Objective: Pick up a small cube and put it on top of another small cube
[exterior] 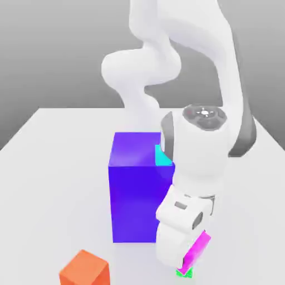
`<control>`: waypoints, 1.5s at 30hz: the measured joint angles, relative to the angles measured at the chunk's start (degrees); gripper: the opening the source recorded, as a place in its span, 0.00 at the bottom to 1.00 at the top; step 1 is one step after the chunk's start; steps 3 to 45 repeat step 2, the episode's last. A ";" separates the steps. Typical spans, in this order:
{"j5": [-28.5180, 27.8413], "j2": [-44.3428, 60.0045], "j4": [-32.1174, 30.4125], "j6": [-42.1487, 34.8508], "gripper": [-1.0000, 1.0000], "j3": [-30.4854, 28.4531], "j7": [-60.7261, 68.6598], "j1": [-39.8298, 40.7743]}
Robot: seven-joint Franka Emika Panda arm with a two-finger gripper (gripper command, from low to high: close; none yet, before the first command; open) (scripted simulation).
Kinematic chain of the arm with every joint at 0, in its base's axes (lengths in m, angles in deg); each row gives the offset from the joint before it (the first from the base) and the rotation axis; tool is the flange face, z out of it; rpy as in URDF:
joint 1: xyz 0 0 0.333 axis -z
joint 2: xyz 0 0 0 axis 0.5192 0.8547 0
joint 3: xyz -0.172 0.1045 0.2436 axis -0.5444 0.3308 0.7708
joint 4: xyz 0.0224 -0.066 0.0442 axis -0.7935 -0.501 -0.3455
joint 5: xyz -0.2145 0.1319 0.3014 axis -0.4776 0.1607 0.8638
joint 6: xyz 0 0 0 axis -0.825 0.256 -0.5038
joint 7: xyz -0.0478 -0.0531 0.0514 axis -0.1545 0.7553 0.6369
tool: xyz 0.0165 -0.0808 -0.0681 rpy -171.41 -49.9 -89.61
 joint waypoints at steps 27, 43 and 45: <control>-1.96 -3.16 -0.23 -2.89 1.00 -0.70 -1.42 -0.33; -1.96 -3.16 -0.23 -2.89 1.00 -0.70 -1.42 -0.33; -1.96 -3.16 -0.23 -2.89 1.00 -0.70 -1.42 -0.33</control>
